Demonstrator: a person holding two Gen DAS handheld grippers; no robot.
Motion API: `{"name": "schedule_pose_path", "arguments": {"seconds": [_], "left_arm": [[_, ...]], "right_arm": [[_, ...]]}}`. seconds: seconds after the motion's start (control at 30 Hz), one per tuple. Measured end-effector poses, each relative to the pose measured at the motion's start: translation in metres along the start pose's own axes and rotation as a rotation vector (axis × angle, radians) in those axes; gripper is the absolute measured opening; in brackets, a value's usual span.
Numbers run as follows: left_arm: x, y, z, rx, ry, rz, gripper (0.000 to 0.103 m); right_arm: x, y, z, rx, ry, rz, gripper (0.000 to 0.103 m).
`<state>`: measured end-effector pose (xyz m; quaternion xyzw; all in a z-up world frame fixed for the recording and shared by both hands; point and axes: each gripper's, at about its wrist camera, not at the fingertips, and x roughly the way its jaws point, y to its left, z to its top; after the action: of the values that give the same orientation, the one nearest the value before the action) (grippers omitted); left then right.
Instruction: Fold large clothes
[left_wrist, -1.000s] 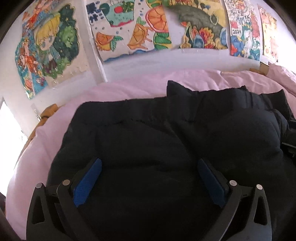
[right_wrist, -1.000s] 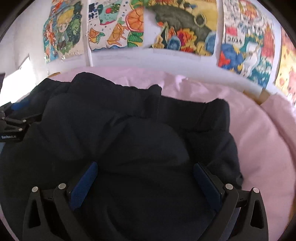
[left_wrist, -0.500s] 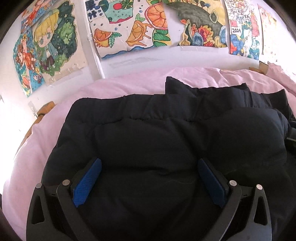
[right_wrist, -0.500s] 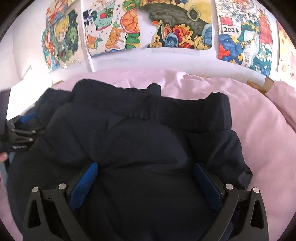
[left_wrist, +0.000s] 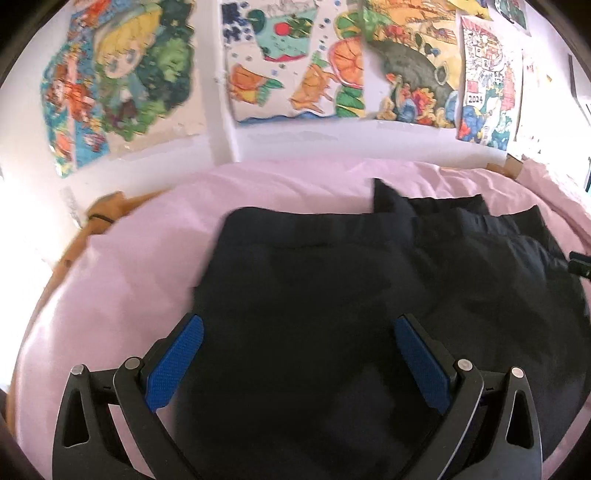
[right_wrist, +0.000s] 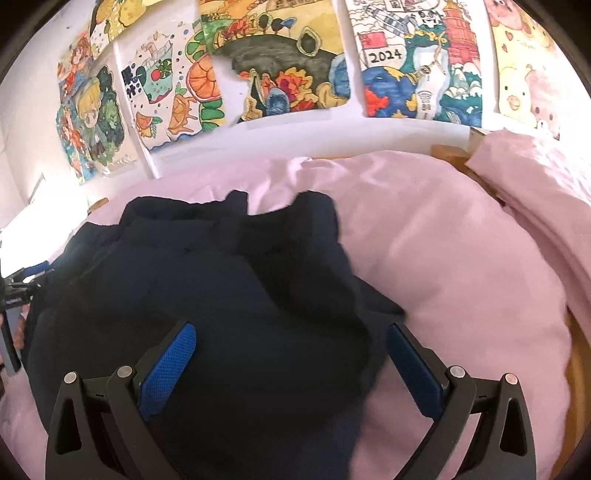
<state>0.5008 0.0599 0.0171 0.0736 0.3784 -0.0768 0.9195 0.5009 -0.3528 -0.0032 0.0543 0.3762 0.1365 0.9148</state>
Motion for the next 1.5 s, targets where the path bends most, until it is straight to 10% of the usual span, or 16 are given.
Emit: {"name": "schedule_pose_path", "arguments": {"seconds": [0.33, 0.67, 1.5], "left_arm": [[0.008, 0.084, -0.021, -0.139, 0.147, -0.302, 0.102], [0.051, 0.089, -0.022, -0.158, 0.285, -0.504, 0.102], [0.065, 0.062, -0.027, -0.091, 0.326, -0.389, 0.102]], "right_arm": [[0.017, -0.064, -0.019, 0.225, 0.098, 0.255, 0.103], [0.041, -0.064, -0.031, 0.222, 0.175, 0.462, 0.103], [0.047, -0.048, -0.042, 0.211, 0.178, 0.392, 0.103]]}}
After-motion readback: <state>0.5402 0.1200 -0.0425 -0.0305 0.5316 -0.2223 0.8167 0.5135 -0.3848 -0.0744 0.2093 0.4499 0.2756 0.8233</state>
